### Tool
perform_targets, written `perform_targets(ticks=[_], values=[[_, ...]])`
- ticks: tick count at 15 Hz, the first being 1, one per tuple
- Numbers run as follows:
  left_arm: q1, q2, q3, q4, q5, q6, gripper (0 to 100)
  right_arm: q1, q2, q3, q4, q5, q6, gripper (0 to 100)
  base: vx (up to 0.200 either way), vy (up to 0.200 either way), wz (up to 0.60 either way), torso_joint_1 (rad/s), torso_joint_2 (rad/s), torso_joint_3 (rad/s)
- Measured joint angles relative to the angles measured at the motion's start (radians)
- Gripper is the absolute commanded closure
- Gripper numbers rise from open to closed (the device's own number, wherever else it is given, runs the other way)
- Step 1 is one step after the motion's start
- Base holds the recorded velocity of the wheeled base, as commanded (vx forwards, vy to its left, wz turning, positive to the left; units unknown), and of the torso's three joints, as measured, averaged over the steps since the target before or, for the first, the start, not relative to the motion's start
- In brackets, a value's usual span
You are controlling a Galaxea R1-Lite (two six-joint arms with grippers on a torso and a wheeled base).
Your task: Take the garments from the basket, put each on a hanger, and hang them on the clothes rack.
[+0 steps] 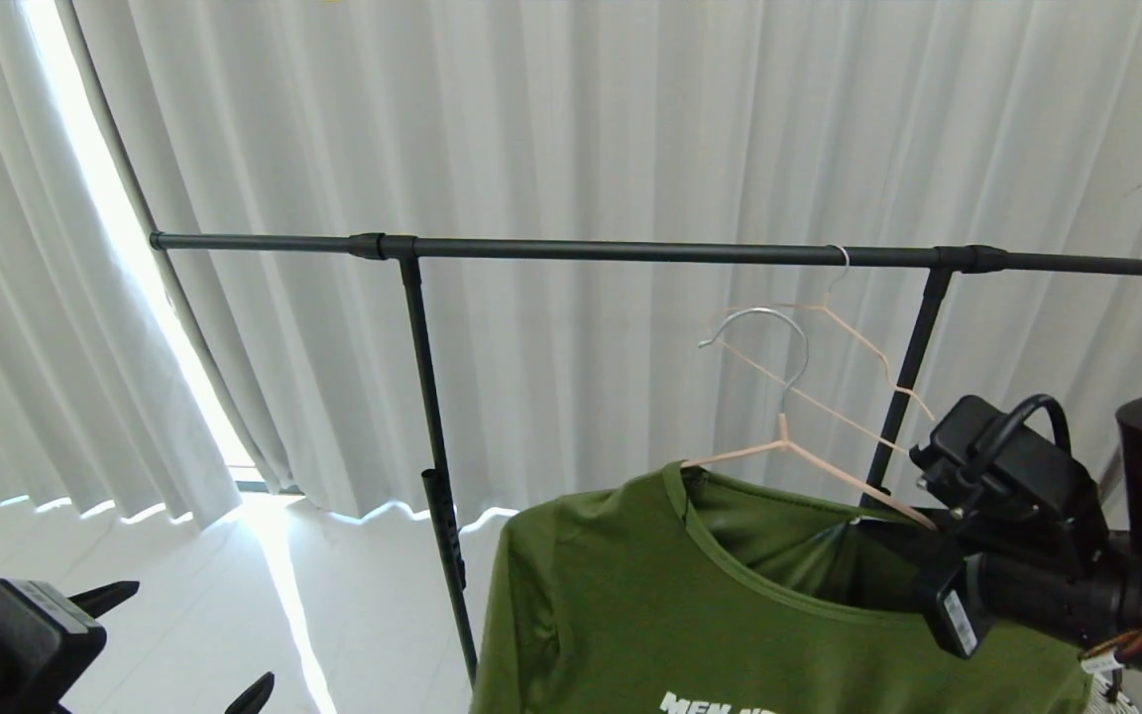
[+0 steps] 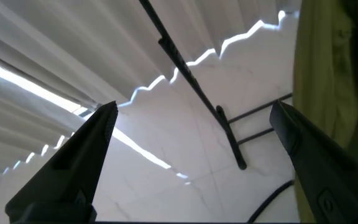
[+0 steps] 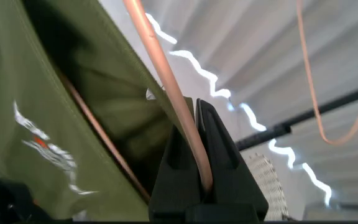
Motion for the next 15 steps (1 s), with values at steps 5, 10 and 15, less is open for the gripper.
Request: perform_targets(ticks=[5,10,15], values=[[0.0,0.006,-0.101,-0.001,0.002,0.001,0,-0.167,0.066,-0.149,0.155,-0.046,0.035,100,0.0,0.0,0.0,0.0,0.0,0.0],[0.003,0.048,-0.157,-0.001,0.003,0.002,0,-0.262,0.16,-0.375,0.276,-0.092,0.189,100,0.0,0.0,0.0,0.0,0.0,0.0],[0.001,0.104,-0.198,-0.001,0.003,-0.008,0,-0.24,0.221,-0.431,0.275,-0.129,0.236,100,0.12,0.0,0.0,-0.005,0.0,0.003]])
